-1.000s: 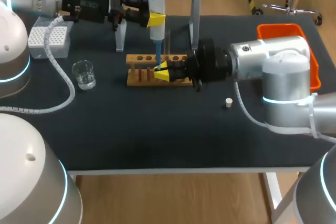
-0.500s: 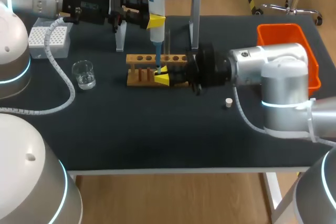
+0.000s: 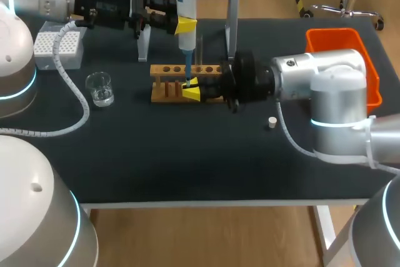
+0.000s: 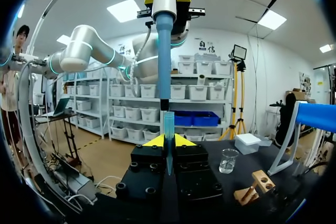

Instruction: Invert the test tube, pick up the pipette, mount the tip to pipette, aspirate from beaker and dispense into the tube, eject the tip, return the pipette, and cap with the stopper.

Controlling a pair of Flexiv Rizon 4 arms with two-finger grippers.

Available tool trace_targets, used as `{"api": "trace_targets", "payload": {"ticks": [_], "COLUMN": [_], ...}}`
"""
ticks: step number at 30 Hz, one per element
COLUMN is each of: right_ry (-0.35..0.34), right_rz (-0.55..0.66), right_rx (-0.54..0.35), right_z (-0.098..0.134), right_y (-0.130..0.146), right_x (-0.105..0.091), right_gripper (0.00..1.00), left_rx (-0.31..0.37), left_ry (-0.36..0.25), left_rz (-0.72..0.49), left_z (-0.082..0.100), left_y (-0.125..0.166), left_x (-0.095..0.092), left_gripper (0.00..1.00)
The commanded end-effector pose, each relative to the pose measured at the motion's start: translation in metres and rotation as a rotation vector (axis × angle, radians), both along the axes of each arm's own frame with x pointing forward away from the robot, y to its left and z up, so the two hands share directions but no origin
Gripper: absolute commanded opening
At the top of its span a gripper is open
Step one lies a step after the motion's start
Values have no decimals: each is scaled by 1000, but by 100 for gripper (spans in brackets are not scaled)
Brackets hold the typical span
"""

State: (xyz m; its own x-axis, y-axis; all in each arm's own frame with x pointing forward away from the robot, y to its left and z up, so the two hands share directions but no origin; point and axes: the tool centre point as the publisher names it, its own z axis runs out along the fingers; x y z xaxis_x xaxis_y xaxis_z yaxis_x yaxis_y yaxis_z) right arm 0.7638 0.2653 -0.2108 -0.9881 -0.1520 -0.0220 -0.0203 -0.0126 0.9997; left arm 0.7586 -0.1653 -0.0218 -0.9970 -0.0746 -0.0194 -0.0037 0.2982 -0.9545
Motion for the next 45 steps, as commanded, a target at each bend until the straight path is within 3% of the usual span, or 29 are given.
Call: {"api": "trace_targets", "payload": {"ticks": [1, 45], "right_ry": [-8, 33], "right_rz": [-1, -9], "right_rx": [-4, 29], "right_z": [6, 16], "right_y": [-3, -1], "right_x": [-3, -12], "right_gripper": [0, 0], "left_rx": [0, 0], "left_ry": [0, 0], "left_rz": [-2, -2], "left_z": [0, 0], "left_y": [0, 0], "left_x": [1, 1], "left_gripper": [0, 0]}}
